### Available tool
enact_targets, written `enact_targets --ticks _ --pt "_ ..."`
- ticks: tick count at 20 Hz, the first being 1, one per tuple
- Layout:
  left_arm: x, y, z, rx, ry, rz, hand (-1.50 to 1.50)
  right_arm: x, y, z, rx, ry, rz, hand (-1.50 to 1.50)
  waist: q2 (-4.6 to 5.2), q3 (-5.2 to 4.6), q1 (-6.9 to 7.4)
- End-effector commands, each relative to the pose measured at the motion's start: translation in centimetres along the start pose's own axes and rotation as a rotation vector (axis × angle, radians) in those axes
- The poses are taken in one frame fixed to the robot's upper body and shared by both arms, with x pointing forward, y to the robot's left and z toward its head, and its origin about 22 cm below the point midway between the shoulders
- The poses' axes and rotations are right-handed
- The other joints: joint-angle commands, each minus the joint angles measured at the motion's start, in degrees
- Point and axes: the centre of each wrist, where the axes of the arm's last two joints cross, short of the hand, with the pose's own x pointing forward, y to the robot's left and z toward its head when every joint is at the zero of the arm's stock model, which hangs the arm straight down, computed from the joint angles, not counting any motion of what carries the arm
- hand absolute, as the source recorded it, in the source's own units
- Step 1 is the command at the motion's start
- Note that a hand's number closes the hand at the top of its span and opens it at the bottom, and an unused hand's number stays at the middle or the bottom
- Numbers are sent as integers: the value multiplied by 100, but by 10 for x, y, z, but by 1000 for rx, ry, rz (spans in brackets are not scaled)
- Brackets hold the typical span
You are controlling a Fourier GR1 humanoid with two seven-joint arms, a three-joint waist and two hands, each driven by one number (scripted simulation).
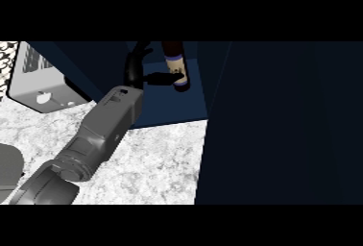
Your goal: Pick up the wine, place it into the cabinet and close the cabinet
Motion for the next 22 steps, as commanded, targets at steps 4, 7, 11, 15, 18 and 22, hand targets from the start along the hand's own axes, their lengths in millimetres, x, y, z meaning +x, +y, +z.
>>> enact_targets --ticks 4,7,11,15,18,22 --pt "13 6 -10 -63 -46 89 -150 30 -2 6 23 -20 -88 -150 -2 -7 62" --pt "22 -2 -12 -79 -72 156 -150 29 1 7 31 -16 -87 -150 -4 -11 57" --pt "28 -13 -8 -101 -99 292 150 31 1 11 28 -6 -94 -150 -47 -7 66" --pt "24 -15 -5 -182 -154 380 150 35 -4 9 13 -1 -90 -150 -66 -5 231" --pt "44 -28 -8 -255 -160 409 -150 38 -8 9 -3 -1 -76 -150 -112 3 328" --pt "60 -29 -15 -282 -134 438 -150 41 -4 13 -6 19 -88 -150 -157 2 419"
